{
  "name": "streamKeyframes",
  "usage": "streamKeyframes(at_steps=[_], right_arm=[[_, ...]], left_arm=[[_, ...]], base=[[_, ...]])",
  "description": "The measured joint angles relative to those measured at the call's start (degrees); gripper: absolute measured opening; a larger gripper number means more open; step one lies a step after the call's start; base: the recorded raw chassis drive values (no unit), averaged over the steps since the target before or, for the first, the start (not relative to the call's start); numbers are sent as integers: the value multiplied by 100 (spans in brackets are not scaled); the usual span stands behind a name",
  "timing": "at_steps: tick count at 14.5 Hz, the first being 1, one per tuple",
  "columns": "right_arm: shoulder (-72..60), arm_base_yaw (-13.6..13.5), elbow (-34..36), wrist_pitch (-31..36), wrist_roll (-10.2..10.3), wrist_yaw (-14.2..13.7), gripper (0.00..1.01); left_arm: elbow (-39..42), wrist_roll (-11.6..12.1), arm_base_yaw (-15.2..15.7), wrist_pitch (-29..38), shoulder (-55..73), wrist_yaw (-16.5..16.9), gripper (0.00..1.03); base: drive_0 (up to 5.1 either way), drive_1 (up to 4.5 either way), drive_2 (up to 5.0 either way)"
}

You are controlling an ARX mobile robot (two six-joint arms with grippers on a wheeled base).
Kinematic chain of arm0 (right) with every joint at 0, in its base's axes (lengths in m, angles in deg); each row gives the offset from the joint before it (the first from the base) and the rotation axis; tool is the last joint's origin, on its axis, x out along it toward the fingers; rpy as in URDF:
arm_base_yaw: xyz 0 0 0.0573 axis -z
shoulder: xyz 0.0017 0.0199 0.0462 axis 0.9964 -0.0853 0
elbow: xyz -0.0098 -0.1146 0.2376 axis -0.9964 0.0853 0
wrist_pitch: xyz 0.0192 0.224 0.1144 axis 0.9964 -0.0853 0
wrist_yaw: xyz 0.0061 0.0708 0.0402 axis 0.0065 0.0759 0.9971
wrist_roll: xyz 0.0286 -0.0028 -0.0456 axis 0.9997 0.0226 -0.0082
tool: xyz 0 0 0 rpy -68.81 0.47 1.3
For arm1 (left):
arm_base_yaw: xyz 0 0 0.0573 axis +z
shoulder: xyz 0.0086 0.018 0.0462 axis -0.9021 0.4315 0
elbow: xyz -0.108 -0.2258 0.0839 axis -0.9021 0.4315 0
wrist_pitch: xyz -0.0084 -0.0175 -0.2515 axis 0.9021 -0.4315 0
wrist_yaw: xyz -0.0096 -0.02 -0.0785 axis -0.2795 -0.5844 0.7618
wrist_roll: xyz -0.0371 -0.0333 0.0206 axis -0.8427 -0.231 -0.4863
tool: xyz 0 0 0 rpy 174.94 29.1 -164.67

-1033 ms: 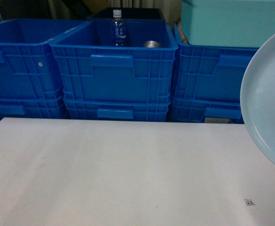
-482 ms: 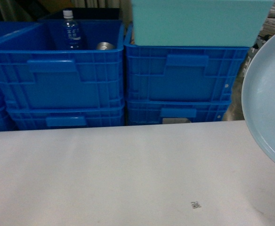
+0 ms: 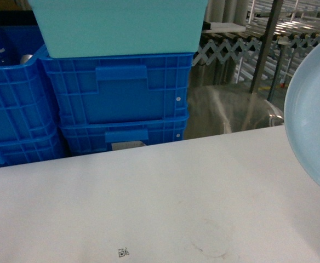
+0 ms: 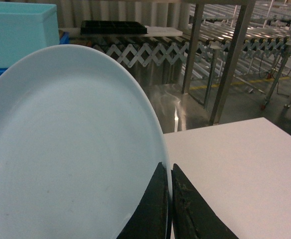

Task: Place blue tray on left shelf second layer neatly

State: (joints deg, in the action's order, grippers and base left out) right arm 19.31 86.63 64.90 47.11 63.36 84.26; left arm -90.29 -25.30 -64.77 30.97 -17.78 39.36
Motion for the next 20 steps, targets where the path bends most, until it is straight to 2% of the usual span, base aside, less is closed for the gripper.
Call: streamKeyframes(at_steps=[10,16,20], right_arm=[[-2,-2,-2,-15,0,37,2],[20,-2,-2,-7,0,-4,2],[20,-2,-2,-11,0,39,2]], left_arm=[[0,0,0,-13,0,-31,98],[-2,0,7,-33,0,2,98],[0,0,0,0,0,-20,98]], base=[[286,-575,-198],[-160,-160,-160],[307,-397,-397]])
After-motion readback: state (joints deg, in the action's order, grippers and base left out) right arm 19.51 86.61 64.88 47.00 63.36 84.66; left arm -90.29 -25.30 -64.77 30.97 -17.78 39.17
